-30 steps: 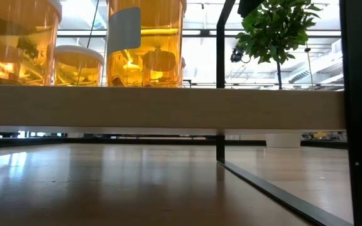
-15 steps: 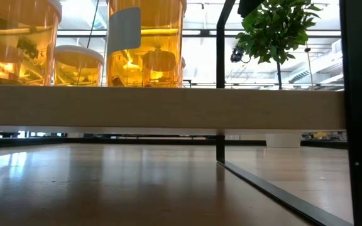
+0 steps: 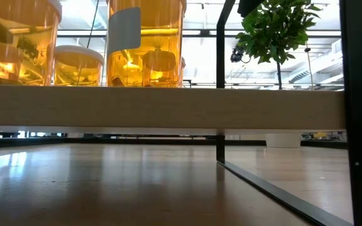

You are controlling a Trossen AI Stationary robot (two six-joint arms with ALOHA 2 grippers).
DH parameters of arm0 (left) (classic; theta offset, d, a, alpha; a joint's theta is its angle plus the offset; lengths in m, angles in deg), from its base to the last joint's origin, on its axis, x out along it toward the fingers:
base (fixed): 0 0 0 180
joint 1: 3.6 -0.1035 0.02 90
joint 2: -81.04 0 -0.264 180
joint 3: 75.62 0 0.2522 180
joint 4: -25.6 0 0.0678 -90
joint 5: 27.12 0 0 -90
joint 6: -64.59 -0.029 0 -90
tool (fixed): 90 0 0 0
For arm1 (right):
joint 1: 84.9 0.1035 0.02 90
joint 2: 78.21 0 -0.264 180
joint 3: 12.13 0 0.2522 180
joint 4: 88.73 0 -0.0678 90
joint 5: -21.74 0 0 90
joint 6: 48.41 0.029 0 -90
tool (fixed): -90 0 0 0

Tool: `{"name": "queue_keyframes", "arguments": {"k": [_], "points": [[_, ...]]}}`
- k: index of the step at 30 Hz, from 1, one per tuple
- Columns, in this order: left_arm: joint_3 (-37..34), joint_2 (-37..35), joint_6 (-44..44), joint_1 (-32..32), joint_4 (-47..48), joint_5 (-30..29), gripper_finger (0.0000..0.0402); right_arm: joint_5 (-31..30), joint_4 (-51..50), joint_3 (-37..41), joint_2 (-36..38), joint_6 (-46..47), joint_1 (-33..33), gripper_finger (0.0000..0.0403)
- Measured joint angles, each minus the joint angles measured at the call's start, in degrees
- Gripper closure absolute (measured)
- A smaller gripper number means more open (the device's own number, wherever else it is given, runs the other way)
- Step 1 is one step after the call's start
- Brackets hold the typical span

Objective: Pick and place medicine bottles onto shelf by color
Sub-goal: Align the orange pill bottle with the other orange pill bottle on the shelf

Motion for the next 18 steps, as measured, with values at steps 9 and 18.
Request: {"name": "queue_keyframes", "arguments": {"k": [9,18], "points": [[-0.46,-0.02,0.07,0.45,-3.25,-0.01,0.0182,0.0,-0.02,0.0,-0.02,0.21,0.0,0.0246],[-0.46,0.8,-0.04,2.25,-3.18,-0.02,0.0186,0.0,0.0,0.0,-0.02,0.23,-0.01,0.0246]]}}
